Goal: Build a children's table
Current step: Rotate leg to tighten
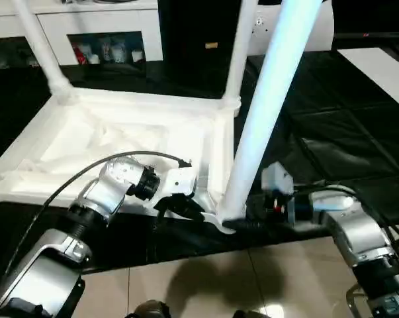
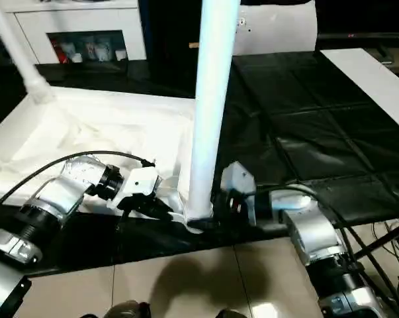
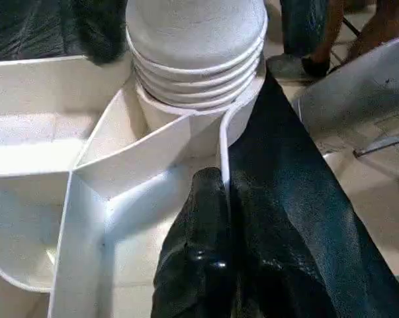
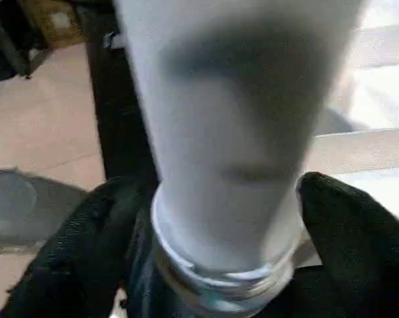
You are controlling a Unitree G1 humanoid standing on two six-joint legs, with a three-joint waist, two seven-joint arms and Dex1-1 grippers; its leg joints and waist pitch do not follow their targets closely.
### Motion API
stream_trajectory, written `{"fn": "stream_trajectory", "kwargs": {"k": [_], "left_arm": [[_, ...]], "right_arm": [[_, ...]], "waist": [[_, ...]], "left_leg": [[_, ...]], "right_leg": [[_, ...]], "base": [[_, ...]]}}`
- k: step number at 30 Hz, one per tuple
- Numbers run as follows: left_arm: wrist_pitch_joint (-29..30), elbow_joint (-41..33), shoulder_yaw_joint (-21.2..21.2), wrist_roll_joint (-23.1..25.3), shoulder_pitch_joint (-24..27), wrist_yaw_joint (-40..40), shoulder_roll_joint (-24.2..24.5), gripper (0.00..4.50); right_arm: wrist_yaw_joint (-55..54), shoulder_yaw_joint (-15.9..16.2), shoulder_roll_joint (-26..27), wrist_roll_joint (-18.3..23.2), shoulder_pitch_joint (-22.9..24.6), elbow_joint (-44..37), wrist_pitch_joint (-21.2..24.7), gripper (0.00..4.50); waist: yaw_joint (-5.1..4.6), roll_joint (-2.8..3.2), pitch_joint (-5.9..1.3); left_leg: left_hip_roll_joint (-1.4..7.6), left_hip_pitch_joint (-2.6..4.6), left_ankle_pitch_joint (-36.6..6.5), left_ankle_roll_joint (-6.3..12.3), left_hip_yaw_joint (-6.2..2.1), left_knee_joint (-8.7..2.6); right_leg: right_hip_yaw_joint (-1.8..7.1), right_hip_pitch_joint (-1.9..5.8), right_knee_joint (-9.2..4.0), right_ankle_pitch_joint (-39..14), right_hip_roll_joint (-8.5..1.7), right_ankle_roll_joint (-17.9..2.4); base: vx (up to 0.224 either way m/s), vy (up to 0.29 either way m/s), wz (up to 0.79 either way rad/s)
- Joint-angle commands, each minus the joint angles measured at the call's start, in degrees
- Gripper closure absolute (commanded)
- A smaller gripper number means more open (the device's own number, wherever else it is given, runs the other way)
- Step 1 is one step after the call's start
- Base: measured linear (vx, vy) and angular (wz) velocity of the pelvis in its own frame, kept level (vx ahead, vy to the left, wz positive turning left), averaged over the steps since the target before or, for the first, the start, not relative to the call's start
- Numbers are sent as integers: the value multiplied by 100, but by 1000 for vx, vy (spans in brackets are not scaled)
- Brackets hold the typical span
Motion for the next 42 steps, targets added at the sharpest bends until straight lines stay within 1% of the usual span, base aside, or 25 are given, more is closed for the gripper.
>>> {"fn": "stream_trajectory", "kwargs": {"k": [1,4,5,8,10,16,18,21,22,23,24,25,26,27,28,29,31,32,34,35,36,39,40,41,42], "left_arm": [[-119,52,-304,218,-88,-271,-44,450],[-174,117,-313,218,-120,-284,-60,450],[-210,156,-312,217,-132,-292,-70,450],[-246,203,-309,209,-146,-307,-81,450],[-273,248,-306,201,-156,-324,-90,450],[-248,326,-298,192,-113,-351,-72,450],[-151,323,-273,188,-90,-287,-85,450],[303,288,-133,246,-50,286,-240,450],[373,279,-110,245,-46,358,-263,450],[507,256,-48,240,-39,543,-325,450],[1022,132,137,199,-14,1074,-535,450],[1233,73,209,186,-2,1293,-625,450],[1519,2,312,137,18,1536,-751,450],[1766,-58,409,80,32,1742,-868,450],[1972,-112,514,38,39,1997,-1000,450],[2110,-142,593,13,32,2205,-1108,450],[2460,-205,777,-7,11,2741,-1370,450],[2544,-211,825,-6,-1,2890,-1439,450],[2746,-190,1033,-51,-75,3429,-1699,450],[2778,-117,1269,-76,-181,4058,-1948,450],[2793,-126,1408,-38,-220,4401,-2076,450],[2856,-184,1558,37,-254,4777,-2228,450],[2872,-224,1569,74,-255,4839,-2267,450],[2851,-247,1521,113,-246,4804,-2267,450],[2890,-296,1488,145,-226,4792,-2274,450]], "right_arm": [[104,82,-57,-80,-136,90,-121,75],[127,115,-44,-88,-207,194,-177,94],[154,113,-26,-84,-251,247,-198,119],[212,114,-13,-63,-278,278,-208,133],[264,119,-7,-52,-281,292,-220,162],[388,166,15,93,-198,213,-106,178],[389,159,35,142,-149,149,-36,178],[115,77,197,308,44,-101,358,178],[61,66,226,333,74,-147,431,178],[-120,36,318,377,147,-259,612,178],[-842,-14,641,240,292,-398,908,178],[-1164,-19,776,121,333,-411,967,178],[-1539,-20,938,-10,362,-392,1060,178],[-1830,-51,1094,-54,367,-367,1185,178],[-2158,-140,1312,-42,356,-348,1348,179],[-2425,-230,1497,-16,324,-323,1489,179],[-3053,-434,1941,-1,225,-247,1801,180],[-3212,-483,2050,-5,190,-217,1876,180],[-3786,-604,2378,-84,12,-43,2047,180],[-4241,-662,2623,-188,-181,149,2138,180],[-4442,-707,2735,-250,-264,239,2148,180],[-4669,-753,2859,-321,-352,329,2140,180],[-4732,-767,2886,-344,-373,367,2078,180],[-4739,-770,2878,-355,-379,389,2003,180],[-4755,-794,2894,-391,-377,382,1980,145]], "waist": [[-39,-65,-339],[-48,-73,-335],[-44,-72,-334],[-35,-71,-339],[-30,-76,-337],[-23,-73,-328],[-24,-54,-330],[-7,-60,-324],[4,-45,-308],[2,-51,-285],[4,-26,-288],[-10,-30,-276],[-73,-54,-198],[-103,-70,-200],[-148,-65,-200],[-185,-22,-201],[-295,-43,-209],[-345,-44,-212],[-415,-49,-217],[-443,-42,-220],[-467,-45,-232],[-482,-62,-247],[-478,-57,-257],[-481,-79,-290],[-468,-68,-292]], "left_leg": [[259,140,-987,457,-63,-371],[250,136,-994,437,-61,-372],[253,137,-985,445,-61,-370],[257,137,-931,478,-62,-365],[256,139,-915,503,-57,-362],[265,139,-999,476,-63,-375],[266,141,-1011,466,-63,-376],[268,148,-1060,440,-60,-382],[274,155,-1154,393,-65,-401],[275,161,-1332,326,-66,-425],[275,170,-1403,268,-75,-437],[279,177,-1484,199,-72,-451],[241,186,-2029,-41,-116,-504],[228,189,-2165,-118,-146,-516],[221,220,-2314,-190,-175,-523],[213,237,-2459,-217,-207,-526],[201,179,-2507,-253,-236,-559],[190,170,-2570,-260,-247,-567],[166,191,-2652,-219,-253,-542],[160,173,-2617,-192,-256,-541],[148,167,-2579,-178,-251,-530],[138,177,-2466,-71,-227,-522],[140,175,-2346,-13,-209,-519],[146,155,-2168,51,-195,-520],[152,145,-2070,81,-190,-524]], "right_leg": [[209,236,-285,-881,-304,-1464],[206,235,-287,-927,-292,-1470],[207,237,-283,-904,-295,-1474],[205,241,-273,-793,-294,-1498],[205,238,-269,-757,-292,-1513],[205,238,-284,-913,-299,-1494],[206,234,-284,-894,-294,-1499],[210,233,-295,-926,-298,-1511],[213,229,-318,-1084,-299,-1483],[219,219,-351,-1352,-299,-1425],[220,225,-354,-1478,-302,-1396],[232,200,-369,-1595,-300,-1368],[217,174,-456,-2547,-321,-1134],[206,194,-484,-2928,-338,-986],[219,162,-536,-3360,-350,-787],[211,142,-587,-3605,-358,-660],[181,167,-586,-3494,-326,-606],[172,159,-600,-3501,-318,-564],[170,127,-632,-3533,-310,-546],[171,132,-638,-3506,-312,-546],[167,124,-645,-3463,-301,-542],[181,112,-665,-3259,-284,-553],[198,117,-661,-3083,-284,-588],[211,146,-638,-2811,-278,-652],[218,157,-622,-2656,-281,-695]], "base": [[0,0,0],[0,0,0],[0,0,0],[0,0,0],[0,0,0],[0,0,0],[0,0,0],[0,0,0],[0,0,0],[0,0,0],[0,0,0],[0,0,0],[0,0,0],[0,0,0],[0,0,0],[0,0,0],[0,0,0],[0,0,0],[0,0,0],[0,0,0],[0,0,0],[0,0,0],[0,0,0],[0,0,0],[0,0,0]]}}
